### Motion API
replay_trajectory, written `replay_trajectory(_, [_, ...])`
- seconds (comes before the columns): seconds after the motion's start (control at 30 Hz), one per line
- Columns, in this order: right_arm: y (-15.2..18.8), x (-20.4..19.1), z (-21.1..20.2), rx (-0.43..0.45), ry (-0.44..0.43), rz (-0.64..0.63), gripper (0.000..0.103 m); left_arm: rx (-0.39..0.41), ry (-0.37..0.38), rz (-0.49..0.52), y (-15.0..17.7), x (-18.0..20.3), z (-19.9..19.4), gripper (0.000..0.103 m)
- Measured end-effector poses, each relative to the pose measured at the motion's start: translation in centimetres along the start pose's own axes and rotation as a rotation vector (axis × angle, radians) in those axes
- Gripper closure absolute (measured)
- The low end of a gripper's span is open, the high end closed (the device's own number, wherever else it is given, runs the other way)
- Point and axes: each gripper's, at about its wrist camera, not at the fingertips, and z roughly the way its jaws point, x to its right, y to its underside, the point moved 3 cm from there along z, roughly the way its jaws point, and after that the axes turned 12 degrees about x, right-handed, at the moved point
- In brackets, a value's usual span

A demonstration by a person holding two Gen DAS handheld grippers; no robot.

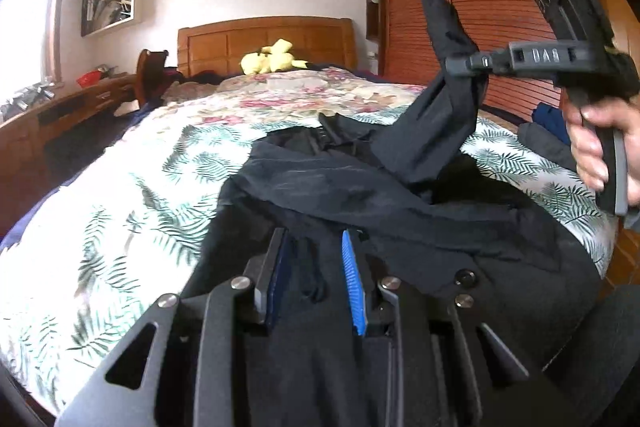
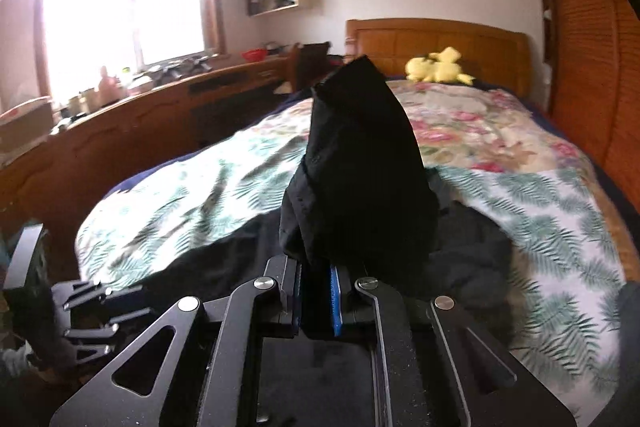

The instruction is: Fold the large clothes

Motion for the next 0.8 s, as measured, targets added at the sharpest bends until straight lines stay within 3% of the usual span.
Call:
replay_trajectory(0.17, [3.3,-1.9,0.6,-0.022,-0.046,0.04,0.09,-0.014,-0.013,-0.021,0.0,-1.0,-0.8,0.078])
replay_trajectory(0.23, [4.9,-2.3,0.9,-0.046,-0.021,0.053,0.084,-0.018,-0.026,-0.014,0.0,-1.1,-1.0,0.078])
replay_trajectory(0.3, [6.1,-2.3,1.2,-0.069,-0.005,0.057,0.068,-0.019,-0.036,-0.006,-0.1,-1.1,-1.3,0.078])
replay_trajectory(0.5, [8.8,-0.9,-0.3,-0.071,0.014,0.108,0.055,-0.025,-0.035,0.02,-0.7,0.3,-1.2,0.078])
replay_trajectory(0.63, [9.8,-0.5,-2.2,-0.079,0.0,0.157,0.051,-0.032,-0.011,0.054,-1.2,2.4,-0.7,0.078])
replay_trajectory(0.8, [10.1,0.6,-5.9,-0.117,0.062,0.109,0.049,-0.04,0.047,0.064,-1.9,5.0,0.2,0.078])
